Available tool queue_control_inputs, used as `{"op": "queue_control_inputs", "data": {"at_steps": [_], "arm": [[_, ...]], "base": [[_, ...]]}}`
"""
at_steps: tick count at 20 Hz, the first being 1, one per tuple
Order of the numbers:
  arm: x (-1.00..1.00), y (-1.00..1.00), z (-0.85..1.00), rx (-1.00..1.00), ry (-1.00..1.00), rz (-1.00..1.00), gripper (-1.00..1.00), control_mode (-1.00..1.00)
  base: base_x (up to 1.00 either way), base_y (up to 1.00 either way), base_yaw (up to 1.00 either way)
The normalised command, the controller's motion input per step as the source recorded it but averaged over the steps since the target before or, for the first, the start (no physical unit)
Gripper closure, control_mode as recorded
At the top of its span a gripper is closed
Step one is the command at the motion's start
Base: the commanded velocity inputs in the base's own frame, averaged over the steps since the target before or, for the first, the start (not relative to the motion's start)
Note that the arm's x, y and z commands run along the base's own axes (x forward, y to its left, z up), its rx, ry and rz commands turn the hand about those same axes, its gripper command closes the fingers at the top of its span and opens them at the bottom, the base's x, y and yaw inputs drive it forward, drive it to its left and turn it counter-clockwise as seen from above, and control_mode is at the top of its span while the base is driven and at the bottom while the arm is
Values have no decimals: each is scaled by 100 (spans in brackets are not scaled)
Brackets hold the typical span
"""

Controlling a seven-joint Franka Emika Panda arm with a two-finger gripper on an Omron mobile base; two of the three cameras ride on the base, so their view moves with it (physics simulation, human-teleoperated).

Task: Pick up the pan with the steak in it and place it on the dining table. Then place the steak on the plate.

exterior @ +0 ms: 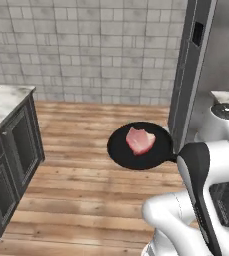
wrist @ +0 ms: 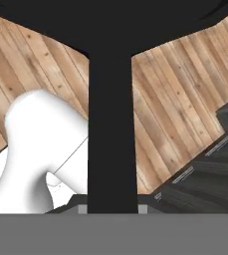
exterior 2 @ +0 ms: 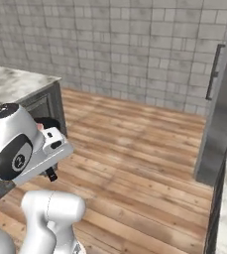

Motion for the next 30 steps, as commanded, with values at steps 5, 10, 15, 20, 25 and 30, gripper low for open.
{"op": "queue_control_inputs", "data": {"at_steps": [5, 10, 15, 20, 25, 30], "arm": [[0, 0, 0, 0, 0, 0, 100, 100], [0, 0, 0, 0, 0, 0, 100, 100], [0, 0, 0, 0, 0, 0, 100, 100], [0, 0, 0, 0, 0, 0, 100, 100], [0, 0, 0, 0, 0, 0, 100, 100], [0, 0, 0, 0, 0, 0, 100, 100]], "base": [[-5, 0, 49], [-4, 0, 50], [-3, 0, 50], [-4, 0, 50], [-8, 0, 48], [-12, 0, 47]]}}
